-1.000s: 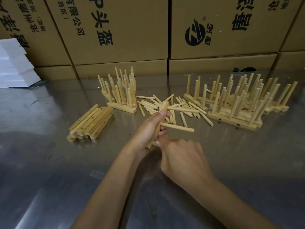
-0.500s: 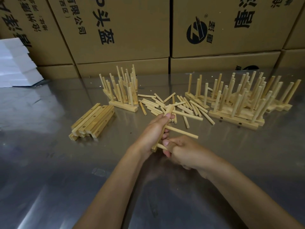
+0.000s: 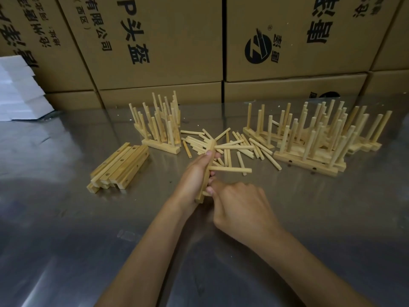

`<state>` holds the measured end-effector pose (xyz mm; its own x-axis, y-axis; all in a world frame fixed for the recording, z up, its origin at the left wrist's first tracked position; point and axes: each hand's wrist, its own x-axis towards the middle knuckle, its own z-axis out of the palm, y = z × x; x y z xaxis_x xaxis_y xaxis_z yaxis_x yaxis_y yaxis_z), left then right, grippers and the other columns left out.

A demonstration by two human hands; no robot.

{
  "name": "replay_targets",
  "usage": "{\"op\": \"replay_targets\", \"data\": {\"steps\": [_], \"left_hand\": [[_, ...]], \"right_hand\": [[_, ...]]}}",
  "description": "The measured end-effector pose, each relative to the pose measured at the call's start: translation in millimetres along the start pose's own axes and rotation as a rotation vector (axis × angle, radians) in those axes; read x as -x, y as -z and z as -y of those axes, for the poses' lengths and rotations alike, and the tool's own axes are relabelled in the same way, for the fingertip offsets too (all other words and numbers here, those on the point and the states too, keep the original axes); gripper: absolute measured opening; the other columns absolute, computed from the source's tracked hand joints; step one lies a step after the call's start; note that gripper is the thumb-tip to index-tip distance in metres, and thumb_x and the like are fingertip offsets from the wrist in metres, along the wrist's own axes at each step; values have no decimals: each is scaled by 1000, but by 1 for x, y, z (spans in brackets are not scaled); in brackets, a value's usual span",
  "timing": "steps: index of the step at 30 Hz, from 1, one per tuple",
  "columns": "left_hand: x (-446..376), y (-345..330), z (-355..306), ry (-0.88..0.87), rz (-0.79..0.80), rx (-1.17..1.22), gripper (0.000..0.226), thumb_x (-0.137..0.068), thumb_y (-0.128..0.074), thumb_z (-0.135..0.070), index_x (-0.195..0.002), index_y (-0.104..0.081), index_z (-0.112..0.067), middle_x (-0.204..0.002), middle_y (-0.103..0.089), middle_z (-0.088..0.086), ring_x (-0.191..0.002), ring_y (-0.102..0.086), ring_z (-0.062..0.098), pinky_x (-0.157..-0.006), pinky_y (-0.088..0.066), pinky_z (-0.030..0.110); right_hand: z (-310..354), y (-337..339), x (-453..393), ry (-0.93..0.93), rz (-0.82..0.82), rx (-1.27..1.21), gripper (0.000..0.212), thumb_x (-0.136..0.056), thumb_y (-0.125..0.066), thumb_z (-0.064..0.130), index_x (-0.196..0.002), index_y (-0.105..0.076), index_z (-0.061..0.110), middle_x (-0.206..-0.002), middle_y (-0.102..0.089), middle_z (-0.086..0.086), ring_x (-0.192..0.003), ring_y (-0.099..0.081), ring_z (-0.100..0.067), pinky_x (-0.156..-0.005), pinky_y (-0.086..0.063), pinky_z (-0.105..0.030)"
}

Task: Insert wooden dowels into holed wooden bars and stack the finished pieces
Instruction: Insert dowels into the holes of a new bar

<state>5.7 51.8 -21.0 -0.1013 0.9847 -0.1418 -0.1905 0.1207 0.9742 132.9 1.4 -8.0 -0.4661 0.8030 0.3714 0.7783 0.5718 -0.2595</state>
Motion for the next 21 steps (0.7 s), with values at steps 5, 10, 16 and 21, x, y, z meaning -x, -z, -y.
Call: {"op": "replay_targets", "data": {"steps": [5, 10, 16, 21], "left_hand": [[-10, -2, -1, 15, -146, 58, 33, -103, -47, -38, -109, -71, -16, -80, -52, -1, -70, -49, 11, -64, -44, 24], [-12, 12, -6, 2, -203, 305, 30, -106, -42, -32, -108, -60, -9, -72, -46, -1, -58, -43, 7, -48, -40, 17], [-11, 16, -7, -37, -282, 378, 37, -107, -40, -28, -91, -69, -12, -63, -52, -2, -42, -43, 6, -39, -37, 17], [-12, 19, -7, -83, -292, 420, 46, -103, -45, -49, -91, -68, -12, -62, -57, -4, -42, -44, 5, -39, -38, 18]], "right_hand": [[-25, -4, -14, 13, -98, -222, 18, -98, -53, 33, -82, -46, 37, -72, -46, 21, -77, -48, -6, -61, -35, -27], [-27, -7, -16, 0, -427, -279, 11, -94, -57, 24, -87, -62, 18, -85, -58, 10, -84, -51, -11, -70, -42, -30], [-23, -18, -17, -134, -480, -527, 11, -97, -54, 20, -86, -54, 21, -79, -57, 9, -73, -54, -10, -61, -45, -32], [-20, -19, -19, -156, -477, -745, 9, -96, -55, 24, -103, -53, 30, -96, -60, 18, -89, -60, -7, -67, -49, -21]]}}
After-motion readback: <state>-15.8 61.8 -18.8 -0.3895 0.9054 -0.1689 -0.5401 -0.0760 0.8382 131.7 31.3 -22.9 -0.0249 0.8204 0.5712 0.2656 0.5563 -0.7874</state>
